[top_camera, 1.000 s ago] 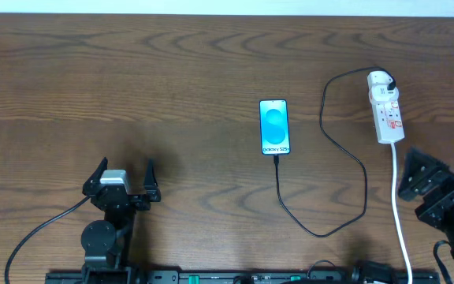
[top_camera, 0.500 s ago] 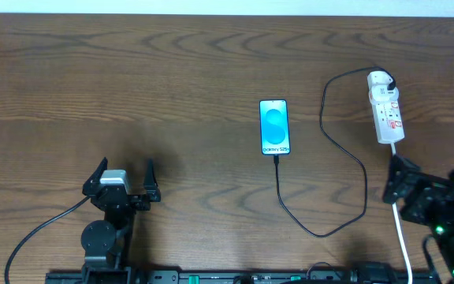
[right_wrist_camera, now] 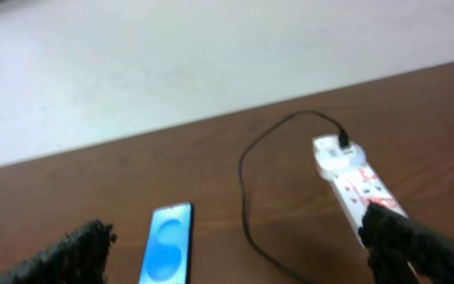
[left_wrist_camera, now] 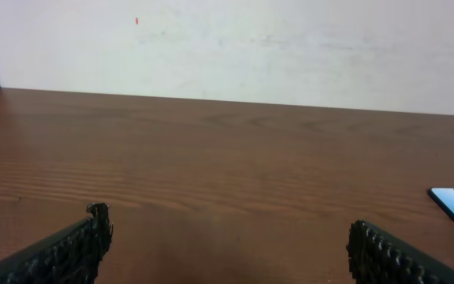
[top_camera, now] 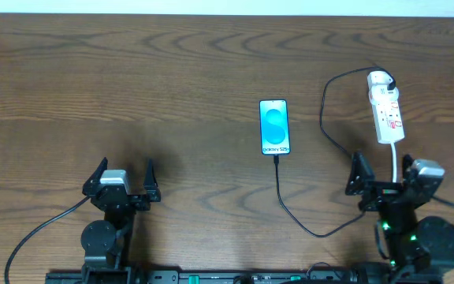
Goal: Plug charger to phone and switch on socket
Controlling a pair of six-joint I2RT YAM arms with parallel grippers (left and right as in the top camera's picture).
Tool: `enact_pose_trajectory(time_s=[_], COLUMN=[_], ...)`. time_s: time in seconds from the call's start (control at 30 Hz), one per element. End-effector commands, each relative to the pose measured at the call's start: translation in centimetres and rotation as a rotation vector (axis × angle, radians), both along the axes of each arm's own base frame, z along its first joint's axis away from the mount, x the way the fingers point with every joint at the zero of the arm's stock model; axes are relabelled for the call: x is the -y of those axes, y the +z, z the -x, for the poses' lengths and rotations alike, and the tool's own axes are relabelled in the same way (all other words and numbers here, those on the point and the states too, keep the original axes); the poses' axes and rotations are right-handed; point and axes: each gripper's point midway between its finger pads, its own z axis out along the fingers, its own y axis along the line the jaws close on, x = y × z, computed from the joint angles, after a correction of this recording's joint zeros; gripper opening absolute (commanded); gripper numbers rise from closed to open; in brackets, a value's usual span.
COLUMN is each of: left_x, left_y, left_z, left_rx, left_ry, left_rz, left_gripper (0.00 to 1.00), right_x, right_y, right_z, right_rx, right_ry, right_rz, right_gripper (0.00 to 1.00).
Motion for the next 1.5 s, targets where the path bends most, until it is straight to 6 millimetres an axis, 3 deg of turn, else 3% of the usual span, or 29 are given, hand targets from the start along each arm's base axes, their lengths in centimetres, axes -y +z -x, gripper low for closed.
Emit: enact_pose_trajectory(time_s=[0.0,0.33,0.73,1.2,1.47], left_x=[0.3,0.3,0.3,0.3,0.3], left_y=[-1.5,-1.5,-1.5,-1.5,-1.5], left_z=[0.1,0.1,0.1,0.1,0.1], left_rx=[-0.043,-0.043,-0.043,-0.044,-0.043], left_ry=[-0.019,-0.019,-0.019,-0.019,-0.019], left_rz=[-0.012,-0.012,-0.012,-0.012,-0.012], left_gripper=[0.98,0.98,0.98,0.98,0.98], right_x=[-0.9,-0.3,-0.2,0.1,0.1], right_y=[-1.8,-6.8,-9.5,-9.4,-9.4], right_z=[-0.3,-1.1,-1.3,-1.6,-1.6], right_rx=[0.025,0.024,0.049,0.091,0.099], right_ry=[0.049,0.018,0.011,0.003,0.021], right_rz=[-0.003,0.002,0.019,0.07,0.228], right_gripper=[0.99,0.99,0.99,0.99,0.99])
